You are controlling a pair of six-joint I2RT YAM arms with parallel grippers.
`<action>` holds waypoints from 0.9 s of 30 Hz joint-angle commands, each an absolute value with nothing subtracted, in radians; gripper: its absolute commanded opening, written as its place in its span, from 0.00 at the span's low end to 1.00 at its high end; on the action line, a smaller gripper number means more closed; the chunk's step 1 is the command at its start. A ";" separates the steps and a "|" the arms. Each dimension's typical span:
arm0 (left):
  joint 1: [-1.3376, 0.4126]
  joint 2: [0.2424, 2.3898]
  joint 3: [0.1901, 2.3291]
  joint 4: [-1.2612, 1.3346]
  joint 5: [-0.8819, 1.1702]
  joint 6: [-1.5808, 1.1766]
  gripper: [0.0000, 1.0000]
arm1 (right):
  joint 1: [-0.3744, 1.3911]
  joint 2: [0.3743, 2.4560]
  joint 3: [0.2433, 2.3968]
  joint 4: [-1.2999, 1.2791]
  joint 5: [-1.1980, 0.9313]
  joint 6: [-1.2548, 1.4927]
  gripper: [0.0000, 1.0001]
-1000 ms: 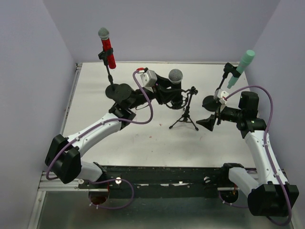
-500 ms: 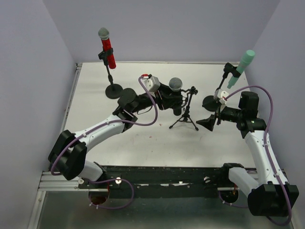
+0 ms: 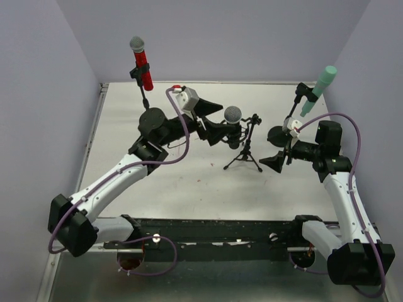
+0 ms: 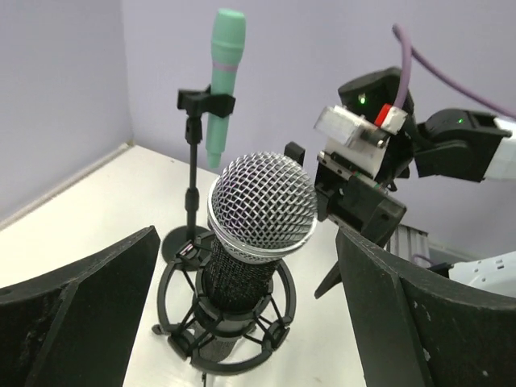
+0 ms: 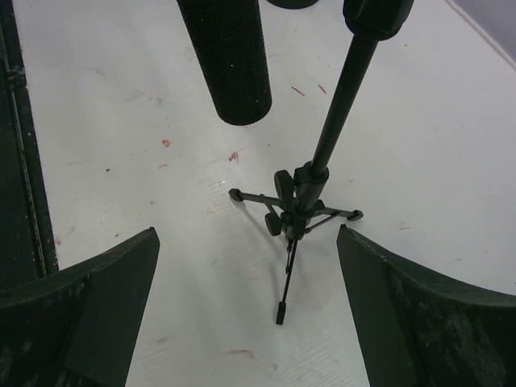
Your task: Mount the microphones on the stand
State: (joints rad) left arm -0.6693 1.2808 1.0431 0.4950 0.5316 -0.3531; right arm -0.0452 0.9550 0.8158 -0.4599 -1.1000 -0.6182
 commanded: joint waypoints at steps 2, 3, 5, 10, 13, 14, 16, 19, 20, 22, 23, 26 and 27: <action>-0.608 1.091 1.011 0.307 0.469 -0.336 0.98 | -0.052 0.937 0.804 -0.445 -1.066 -0.621 1.00; -0.585 1.053 0.984 0.279 0.459 -0.340 0.98 | -0.055 0.936 0.808 -0.445 -1.052 -0.615 1.00; -0.526 0.953 0.910 0.214 0.437 -0.376 0.98 | -0.069 0.928 0.813 -0.439 -1.025 -0.591 1.00; -0.286 0.654 0.789 -0.053 0.462 -0.413 0.98 | -0.142 0.899 0.877 -0.425 -0.920 -0.370 1.00; -0.207 0.554 0.795 -0.286 0.424 -0.313 0.98 | -0.186 0.903 0.966 -0.518 -0.921 -0.307 1.00; -0.204 0.537 0.798 -0.345 0.384 -0.280 0.98 | -0.186 0.916 1.010 -0.550 -0.876 -0.261 1.00; -0.206 0.508 0.782 -0.414 0.293 -0.223 0.99 | -0.186 0.925 1.080 -0.601 -0.748 -0.156 1.00; -0.206 0.427 0.710 -0.402 0.222 -0.201 0.98 | -0.187 0.890 1.127 -0.566 -0.362 0.068 1.00; -0.206 0.396 0.681 -0.387 0.215 -0.201 0.98 | -0.187 0.864 1.123 -0.533 -0.253 0.133 1.00; -0.206 0.348 0.646 -0.370 0.198 -0.196 0.98 | -0.186 0.821 1.123 -0.508 -0.112 0.150 1.00; -0.206 0.335 0.635 -0.371 0.187 -0.193 0.98 | -0.186 0.809 1.121 -0.499 -0.048 0.164 1.00; -0.210 0.307 0.611 -0.371 0.172 -0.190 0.98 | -0.186 0.782 1.108 -0.491 -0.005 0.178 1.00; -0.213 0.302 0.609 -0.370 0.176 -0.190 0.98 | -0.187 0.772 1.097 -0.491 0.024 0.178 1.00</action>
